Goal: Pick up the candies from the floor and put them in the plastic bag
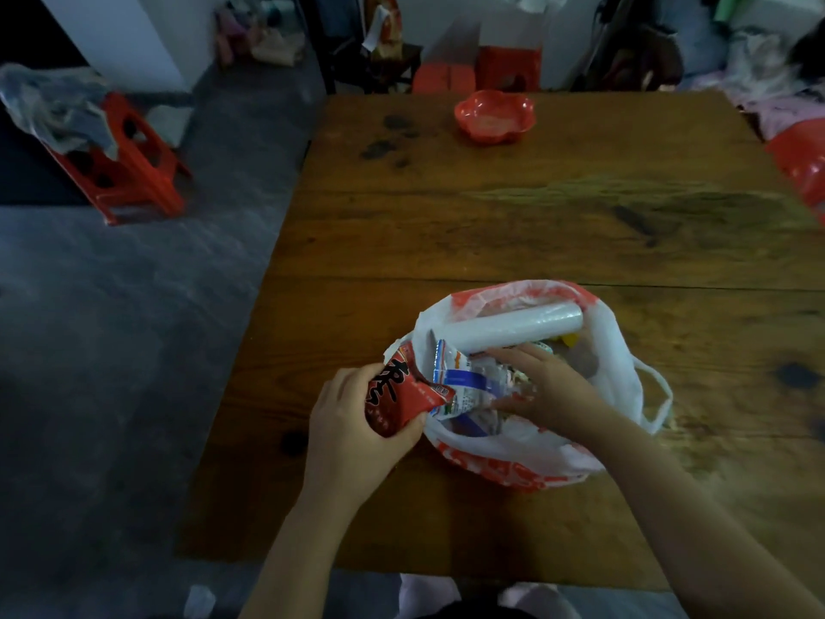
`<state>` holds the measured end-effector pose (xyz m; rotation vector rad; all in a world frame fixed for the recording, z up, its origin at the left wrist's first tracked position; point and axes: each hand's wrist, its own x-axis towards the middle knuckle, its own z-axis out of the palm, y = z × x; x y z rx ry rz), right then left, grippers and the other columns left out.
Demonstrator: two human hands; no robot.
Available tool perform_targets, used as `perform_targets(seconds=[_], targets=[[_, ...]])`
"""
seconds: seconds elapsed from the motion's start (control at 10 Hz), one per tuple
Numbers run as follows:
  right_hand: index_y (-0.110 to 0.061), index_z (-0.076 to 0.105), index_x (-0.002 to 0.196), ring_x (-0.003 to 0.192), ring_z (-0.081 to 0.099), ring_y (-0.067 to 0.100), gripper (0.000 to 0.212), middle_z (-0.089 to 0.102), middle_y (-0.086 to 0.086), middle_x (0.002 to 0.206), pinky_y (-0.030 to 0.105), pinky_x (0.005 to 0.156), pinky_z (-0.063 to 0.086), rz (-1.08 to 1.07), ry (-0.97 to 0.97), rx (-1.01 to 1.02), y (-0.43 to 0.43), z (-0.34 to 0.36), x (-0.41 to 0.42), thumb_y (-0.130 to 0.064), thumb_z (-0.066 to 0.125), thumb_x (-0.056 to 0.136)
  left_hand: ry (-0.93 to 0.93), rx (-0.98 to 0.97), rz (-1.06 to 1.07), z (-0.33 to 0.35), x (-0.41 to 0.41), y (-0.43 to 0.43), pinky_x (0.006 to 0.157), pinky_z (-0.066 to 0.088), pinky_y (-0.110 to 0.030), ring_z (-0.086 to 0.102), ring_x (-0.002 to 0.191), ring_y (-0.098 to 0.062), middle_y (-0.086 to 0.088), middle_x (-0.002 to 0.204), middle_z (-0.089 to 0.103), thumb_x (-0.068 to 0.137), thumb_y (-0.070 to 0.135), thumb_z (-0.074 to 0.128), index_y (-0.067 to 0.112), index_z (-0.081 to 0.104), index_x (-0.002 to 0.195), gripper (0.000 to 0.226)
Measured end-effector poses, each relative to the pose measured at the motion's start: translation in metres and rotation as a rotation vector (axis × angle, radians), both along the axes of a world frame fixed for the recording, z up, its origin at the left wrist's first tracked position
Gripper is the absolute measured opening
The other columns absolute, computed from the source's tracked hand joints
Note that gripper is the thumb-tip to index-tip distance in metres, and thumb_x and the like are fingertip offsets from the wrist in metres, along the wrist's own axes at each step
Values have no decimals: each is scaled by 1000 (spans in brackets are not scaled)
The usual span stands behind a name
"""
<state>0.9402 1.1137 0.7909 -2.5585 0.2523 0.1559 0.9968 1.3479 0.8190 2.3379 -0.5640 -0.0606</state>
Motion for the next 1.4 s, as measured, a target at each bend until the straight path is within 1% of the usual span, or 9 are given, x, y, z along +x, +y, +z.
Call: perform_targets(seconds=[0.2,0.3,0.4,0.5,0.7,1.0,1.2,1.3,1.4], targets=[[-18,53,121,107,54,24,49,57,8,119,29,80,42,-248,-173,-59,-28,12,-47,-21,70,75,-8,3,-145,0,-9,-51,92,42,-38,46,111,-18,-4,118,54,64,43,75,17,48,119,66],[-12,58,114,104,55,32,42,59,13,114,38,79,46,-361,-228,-48,-44,18,-77,-14,71,74,-19,36,-253,-4,-11,-90,93,35,-33,44,113,-19,-4,119,54,66,46,73,18,48,120,66],[-13,56,116,105,52,26,39,56,9,114,32,78,43,-454,-218,-69,-57,18,-102,-18,67,79,-16,83,-356,-12,-11,-127,92,34,-34,45,109,-19,-2,116,53,66,50,70,19,46,119,66],[-13,55,116,104,52,23,39,55,8,112,28,78,42,-515,-193,-71,-64,16,-119,-20,65,79,-29,204,-410,-26,-7,-154,90,36,-38,46,107,-21,-1,115,53,65,53,68,21,45,117,65],[-14,54,118,102,52,19,40,54,6,112,27,79,42,-557,-166,-36,-69,13,-137,-18,65,80,-104,444,-461,-56,4,-182,93,37,-38,47,110,-22,-3,119,53,67,60,65,20,43,119,69],[-19,56,115,99,49,12,35,55,2,110,25,79,39,-588,-181,-15,-71,13,-145,-19,64,80,-253,566,-469,-73,5,-186,93,36,-39,46,109,-25,-6,118,54,77,58,55,17,44,119,60],[-17,55,116,98,46,8,37,57,2,111,24,77,38,-571,-194,-54,-68,16,-142,-19,64,80,-210,523,-471,-61,-3,-177,99,32,-37,40,116,-22,-4,126,49,82,56,49,19,39,129,60],[-15,54,117,101,52,15,38,57,4,112,23,75,38,-553,-174,-80,-63,18,-135,-20,63,81,-189,425,-415,-45,-9,-157,100,31,-37,39,118,-22,-4,127,50,86,46,49,17,43,128,51],[-16,53,118,106,51,17,37,57,4,115,24,77,40,-543,-184,-81,-58,20,-125,-22,62,82,-250,276,-321,-34,-12,-131,92,39,-41,49,110,-27,-11,116,59,83,30,59,8,56,115,39]])
